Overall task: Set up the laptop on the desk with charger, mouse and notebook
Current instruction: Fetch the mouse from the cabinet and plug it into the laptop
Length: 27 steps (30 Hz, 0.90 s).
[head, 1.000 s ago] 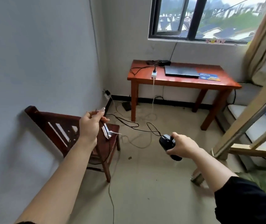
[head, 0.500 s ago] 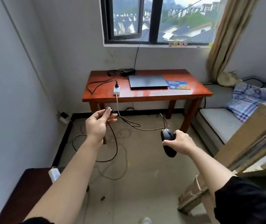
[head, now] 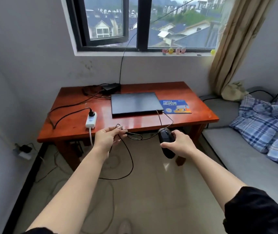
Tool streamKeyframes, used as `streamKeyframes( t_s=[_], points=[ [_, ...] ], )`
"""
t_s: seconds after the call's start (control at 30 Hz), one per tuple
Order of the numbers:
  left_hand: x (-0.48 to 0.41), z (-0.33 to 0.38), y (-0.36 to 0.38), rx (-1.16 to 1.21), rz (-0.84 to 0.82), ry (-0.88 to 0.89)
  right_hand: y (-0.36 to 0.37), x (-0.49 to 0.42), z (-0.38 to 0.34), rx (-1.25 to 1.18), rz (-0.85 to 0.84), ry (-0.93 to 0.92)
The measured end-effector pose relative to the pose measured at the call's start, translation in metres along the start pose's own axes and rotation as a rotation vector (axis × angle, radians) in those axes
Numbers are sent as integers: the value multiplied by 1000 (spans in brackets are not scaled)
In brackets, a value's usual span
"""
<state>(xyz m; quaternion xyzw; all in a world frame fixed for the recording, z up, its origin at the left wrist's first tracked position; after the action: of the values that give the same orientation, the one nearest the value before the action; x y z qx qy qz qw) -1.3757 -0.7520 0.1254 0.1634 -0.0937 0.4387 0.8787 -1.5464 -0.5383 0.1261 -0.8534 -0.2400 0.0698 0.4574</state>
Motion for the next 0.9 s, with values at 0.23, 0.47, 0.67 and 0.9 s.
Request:
streamKeyframes(
  t_s=[0.23,0.47,0.67,0.9],
  points=[
    [-159,37,80,-43,-35,42,-8,-166,-1,69,5,29],
    [-296,71,156,11,-25,36,-13,-311,14,58,12,143],
    [-384,85,218,-6,-32,54,-24,-422,43,81,14,215],
    [-485,107,287,46,26,77,-35,-557,79,112,-46,246]
  ],
)
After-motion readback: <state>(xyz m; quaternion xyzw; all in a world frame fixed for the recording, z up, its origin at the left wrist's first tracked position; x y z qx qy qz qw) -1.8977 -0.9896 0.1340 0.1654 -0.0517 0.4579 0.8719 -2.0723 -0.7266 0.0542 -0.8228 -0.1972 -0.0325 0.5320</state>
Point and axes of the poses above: each hand's wrist, its own x-axis away from the middle knuckle, its own y-axis out of the palm, z = x × y, the point moved 5 cm from there along -x, towards the middle knuckle, and after that the axes turned 5 degrees about z, right-handed, at the moved point
